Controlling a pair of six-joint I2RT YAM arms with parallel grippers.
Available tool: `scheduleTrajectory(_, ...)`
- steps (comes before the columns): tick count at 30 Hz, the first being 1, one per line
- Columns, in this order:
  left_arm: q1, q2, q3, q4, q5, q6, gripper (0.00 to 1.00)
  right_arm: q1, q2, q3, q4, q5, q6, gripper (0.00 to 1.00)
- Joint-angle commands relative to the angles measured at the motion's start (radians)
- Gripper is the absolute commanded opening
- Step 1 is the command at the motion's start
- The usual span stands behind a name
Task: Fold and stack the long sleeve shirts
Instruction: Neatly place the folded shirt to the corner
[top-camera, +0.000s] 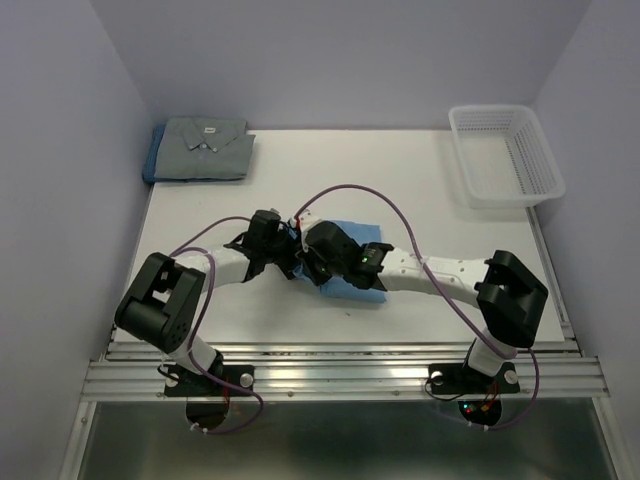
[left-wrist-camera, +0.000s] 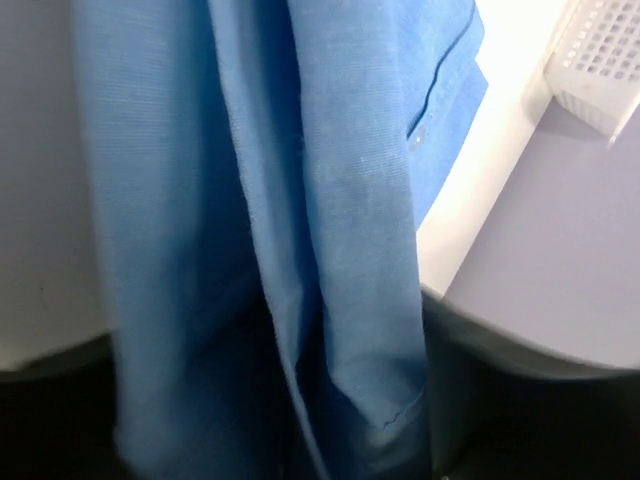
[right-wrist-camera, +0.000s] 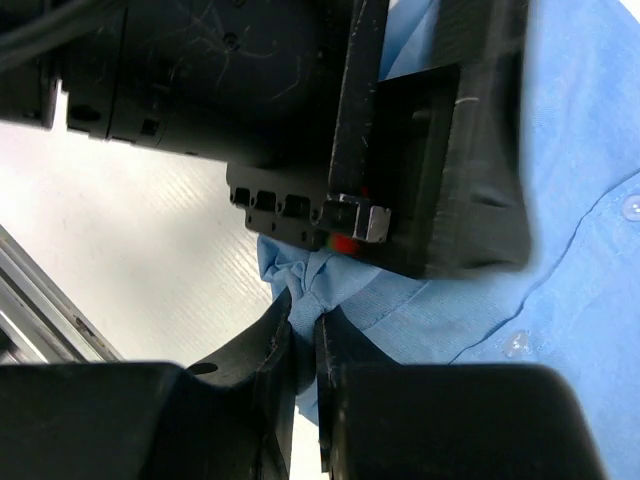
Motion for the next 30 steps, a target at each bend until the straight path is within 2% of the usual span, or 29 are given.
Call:
scheduleTrajectory(1, -0.006, 0.024, 0.053, 0.047, 0.042, 0.008, 0.66, 0.010, -0.045, -0.011, 0.111, -0.059, -0.010, 0.07)
scheduleTrajectory(2, -0.006, 0.026, 0.059, 0.038, 0.041, 0.016, 0.54, 0.010, -0.045, -0.011, 0.111, -0.057, -0.010, 0.07)
scheduleTrajectory(3, -0.008, 0.027, 0.082, -0.009, 0.033, 0.046, 0.27, 0.010, -0.049, -0.012, 0.106, -0.053, -0.010, 0.07)
scheduleTrajectory(4, -0.006, 0.027, 0.100, -0.044, 0.020, 0.068, 0.09, 0.010, -0.054, -0.014, 0.102, -0.046, -0.010, 0.07)
scheduleTrajectory(5, -0.006, 0.027, 0.123, -0.092, -0.017, 0.096, 0.00, 0.010, -0.058, -0.015, 0.096, -0.043, -0.007, 0.08)
scheduleTrajectory(7, -0.006, 0.024, 0.206, -0.229, -0.071, 0.212, 0.00, 0.010, -0.077, -0.023, 0.080, -0.036, 0.003, 0.13)
scheduleTrajectory(9, -0.006, 0.006, 0.261, -0.323, -0.178, 0.278, 0.00, 0.010, -0.094, -0.027, 0.063, -0.037, 0.008, 0.27)
scheduleTrajectory(13, -0.005, -0.043, 0.414, -0.506, -0.339, 0.499, 0.00, 0.010, -0.164, -0.052, 0.013, -0.059, 0.025, 0.84)
scheduleTrajectory(14, -0.003, -0.048, 0.447, -0.541, -0.432, 0.581, 0.00, 0.010, -0.202, -0.060, 0.002, -0.063, 0.026, 1.00)
scheduleTrajectory(19, 0.002, 0.007, 0.660, -0.709, -0.605, 0.827, 0.00, 0.010, -0.345, -0.141, -0.042, -0.050, 0.014, 1.00)
scheduleTrajectory(22, 0.002, 0.062, 0.848, -0.883, -0.775, 0.889, 0.00, 0.010, -0.446, -0.182, -0.140, 0.056, 0.045, 1.00)
scheduleTrajectory(23, 0.003, 0.073, 0.887, -0.910, -0.881, 0.893, 0.00, 0.010, -0.469, -0.191, -0.160, 0.097, 0.051, 1.00)
scheduleTrajectory(26, 0.014, 0.124, 1.051, -1.006, -0.979, 0.945, 0.00, 0.010, -0.545, -0.222, -0.225, 0.223, 0.072, 1.00)
scheduleTrajectory(29, 0.015, 0.191, 1.194, -1.124, -1.158, 1.002, 0.00, 0.010, -0.600, -0.253, -0.242, 0.273, 0.077, 1.00)
scheduleTrajectory(30, 0.023, 0.226, 1.214, -1.146, -1.283, 1.016, 0.00, 0.010, -0.609, -0.262, -0.240, 0.289, 0.080, 1.00)
